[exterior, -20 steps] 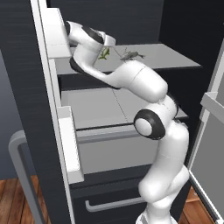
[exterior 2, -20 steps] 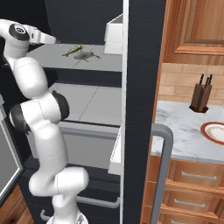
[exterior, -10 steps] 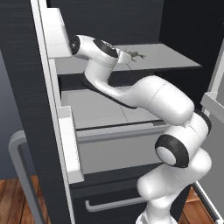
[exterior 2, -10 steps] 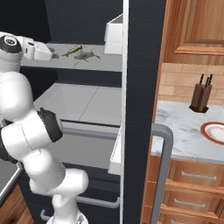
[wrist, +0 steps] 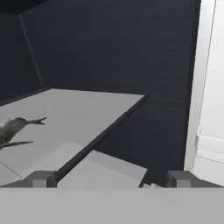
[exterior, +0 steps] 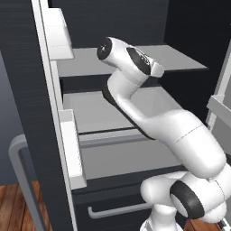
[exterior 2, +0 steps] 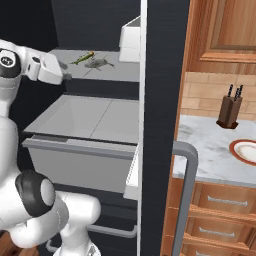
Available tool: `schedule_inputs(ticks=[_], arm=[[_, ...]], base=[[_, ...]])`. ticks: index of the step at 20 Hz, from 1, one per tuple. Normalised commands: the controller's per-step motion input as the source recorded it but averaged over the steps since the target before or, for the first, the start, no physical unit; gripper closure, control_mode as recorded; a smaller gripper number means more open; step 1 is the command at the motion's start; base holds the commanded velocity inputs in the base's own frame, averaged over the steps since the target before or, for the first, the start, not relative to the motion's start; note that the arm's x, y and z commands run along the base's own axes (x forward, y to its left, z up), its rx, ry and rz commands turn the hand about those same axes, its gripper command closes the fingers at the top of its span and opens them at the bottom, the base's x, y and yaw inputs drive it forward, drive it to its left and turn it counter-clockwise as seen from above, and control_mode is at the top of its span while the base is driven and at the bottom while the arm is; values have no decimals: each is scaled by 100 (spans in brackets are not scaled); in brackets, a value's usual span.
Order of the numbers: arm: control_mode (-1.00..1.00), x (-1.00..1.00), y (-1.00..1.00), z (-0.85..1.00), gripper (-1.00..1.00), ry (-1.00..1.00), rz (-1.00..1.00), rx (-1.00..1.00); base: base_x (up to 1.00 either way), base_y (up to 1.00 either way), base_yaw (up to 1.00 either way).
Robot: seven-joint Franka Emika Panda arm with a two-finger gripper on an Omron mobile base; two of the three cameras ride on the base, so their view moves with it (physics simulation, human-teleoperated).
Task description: Place the fish on the counter behind the older fish on the same shelf of the fridge to maintain FIFO order. Close the fridge door when finished.
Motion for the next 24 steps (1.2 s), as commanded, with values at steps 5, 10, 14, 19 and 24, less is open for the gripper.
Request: schedule_inputs(ticks=[5,10,14,19,24], arm=[[-100,-100,-48,3,-100,0,2,8],[-100,-79,-15,0,-100,1,17,6],[-100,-7,5,0,-100,15,29,1],[-100,9,0,-22,-100,8,31,-2],[100,-4,1,-4,-100,0,3,-1]], base=[[0,0,0],[0,0,0],[0,0,0],[0,0,0],[-70,3,3]])
